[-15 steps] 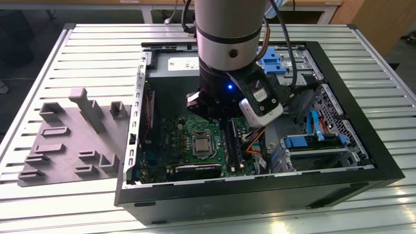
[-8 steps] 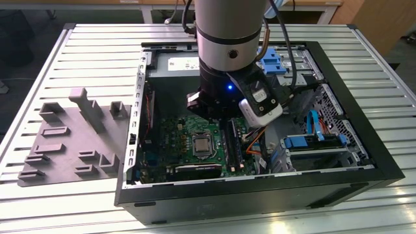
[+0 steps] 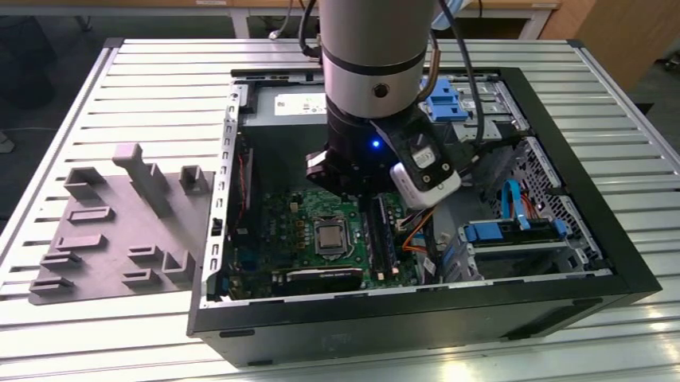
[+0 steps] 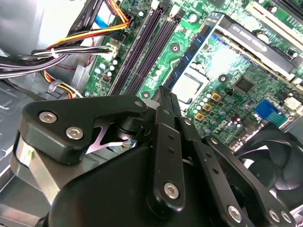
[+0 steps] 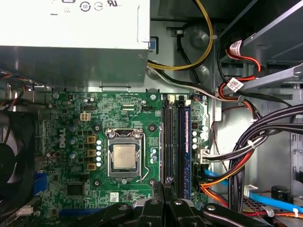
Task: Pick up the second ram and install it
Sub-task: 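Insert the second ram into the second slot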
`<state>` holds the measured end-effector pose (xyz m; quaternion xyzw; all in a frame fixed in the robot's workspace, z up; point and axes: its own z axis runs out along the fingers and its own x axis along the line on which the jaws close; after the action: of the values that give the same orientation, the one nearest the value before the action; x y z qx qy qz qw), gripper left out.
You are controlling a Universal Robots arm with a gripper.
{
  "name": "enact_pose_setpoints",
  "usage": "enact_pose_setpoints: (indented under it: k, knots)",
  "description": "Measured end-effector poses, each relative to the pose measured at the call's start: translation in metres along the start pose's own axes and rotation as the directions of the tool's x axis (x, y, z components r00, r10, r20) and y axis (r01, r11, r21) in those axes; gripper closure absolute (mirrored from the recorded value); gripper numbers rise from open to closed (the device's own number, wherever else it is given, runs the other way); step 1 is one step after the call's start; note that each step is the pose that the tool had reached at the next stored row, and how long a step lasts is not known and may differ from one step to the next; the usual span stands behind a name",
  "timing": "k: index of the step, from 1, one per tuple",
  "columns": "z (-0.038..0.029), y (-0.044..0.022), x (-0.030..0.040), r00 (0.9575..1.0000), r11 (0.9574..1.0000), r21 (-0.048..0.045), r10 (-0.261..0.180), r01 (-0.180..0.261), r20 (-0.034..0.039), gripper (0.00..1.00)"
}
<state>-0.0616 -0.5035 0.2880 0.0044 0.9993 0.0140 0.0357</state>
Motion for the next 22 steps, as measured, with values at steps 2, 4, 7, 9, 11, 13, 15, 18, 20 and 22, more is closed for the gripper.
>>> enact_pose_setpoints:
  k: [2, 4, 7, 9, 11, 13, 15, 18, 20, 22]
  knots:
    - [0.0008, 0.0006, 0.0001, 1.0, 1.0, 0.0001, 0.002, -0.002, 0.0001, 0.88]
    - [0.0014, 0.0012, 0.0001, 1.0, 1.0, 0.0004, 0.004, -0.004, 0.0001, 0.88]
    - [0.0025, 0.0019, 0.0002, 1.0, 1.0, 0.0005, 0.007, -0.007, 0.0002, 0.88]
    - [0.0032, 0.0023, 0.0002, 1.0, 1.0, 0.0007, 0.009, -0.009, 0.0002, 0.88]
    - [0.0038, 0.0028, 0.0003, 0.9999, 0.9999, 0.0009, 0.011, -0.011, 0.0003, 0.88]
    - [0.0044, 0.0035, 0.0004, 0.9999, 0.9999, 0.0012, 0.014, -0.014, 0.0003, 0.88]
    - [0.0052, 0.0042, 0.0004, 0.9999, 0.9999, 0.0012, 0.017, -0.017, 0.0005, 0.88]
    - [0.0061, 0.0051, 0.0005, 0.9998, 0.9998, 0.0016, 0.022, -0.022, 0.0006, 0.88]
    - [0.0066, 0.0055, 0.0005, 0.9997, 0.9997, 0.0018, 0.025, -0.025, 0.0007, 0.88]
    - [0.0071, 0.0057, 0.0006, 0.9996, 0.9996, 0.0021, 0.028, -0.028, 0.0008, 0.88]
